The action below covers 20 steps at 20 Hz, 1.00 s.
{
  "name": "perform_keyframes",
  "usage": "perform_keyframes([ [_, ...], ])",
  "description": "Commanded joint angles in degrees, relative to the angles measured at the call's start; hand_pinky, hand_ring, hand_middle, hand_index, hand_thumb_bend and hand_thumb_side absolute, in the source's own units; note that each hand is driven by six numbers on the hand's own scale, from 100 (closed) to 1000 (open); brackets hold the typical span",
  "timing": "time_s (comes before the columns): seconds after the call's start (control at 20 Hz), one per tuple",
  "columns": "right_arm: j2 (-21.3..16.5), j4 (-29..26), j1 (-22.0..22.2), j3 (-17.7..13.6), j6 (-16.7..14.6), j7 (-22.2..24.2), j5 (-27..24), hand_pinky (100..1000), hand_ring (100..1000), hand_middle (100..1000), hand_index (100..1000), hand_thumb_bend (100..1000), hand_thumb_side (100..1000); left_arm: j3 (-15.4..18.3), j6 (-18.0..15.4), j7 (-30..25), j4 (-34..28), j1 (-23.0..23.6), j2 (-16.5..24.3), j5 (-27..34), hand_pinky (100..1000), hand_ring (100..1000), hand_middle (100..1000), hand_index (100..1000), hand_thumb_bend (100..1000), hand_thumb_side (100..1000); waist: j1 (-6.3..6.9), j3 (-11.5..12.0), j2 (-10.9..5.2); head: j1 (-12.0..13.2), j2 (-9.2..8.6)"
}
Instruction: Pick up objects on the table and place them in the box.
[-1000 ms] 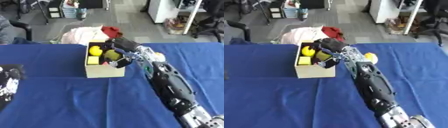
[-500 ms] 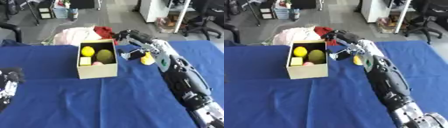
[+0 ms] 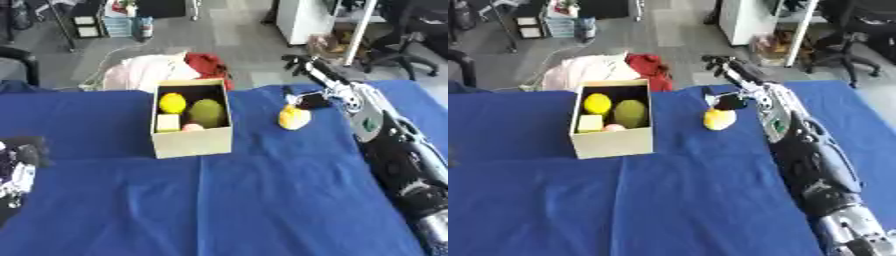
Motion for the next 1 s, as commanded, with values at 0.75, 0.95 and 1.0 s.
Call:
perform_keyframes([
  [0.75, -1.26, 10.24, -0.25, 0.11, 8.17, 0.67, 4.20, 816, 793, 845, 965, 100, 339, 0.44, -0.13, -0.67, -1.19, -0.81, 0.58, 0.04, 790, 560, 565, 716, 100, 587, -0.41, 0.88, 0.30, -0.92, -1.10],
  [0.95, -1.10, 10.41, -0.22, 0.39, 8.34, 1.27, 5.71, 821, 796, 839, 951, 100, 295, 0.44, -0.13, -0.80, -1.18, -0.85, 0.58, 0.01, 790, 560, 565, 716, 100, 588, -0.49, 1.00, 0.31, -1.09, -1.18],
  [1.0, -1.05, 10.39, -0.21, 0.44, 8.37, 1.44, 6.24, 821, 796, 832, 939, 100, 248, 0.44, -0.13, -0.82, -1.19, -0.87, 0.59, 0.01, 790, 561, 565, 716, 100, 588, -0.51, 1.04, 0.32, -1.13, -1.20],
])
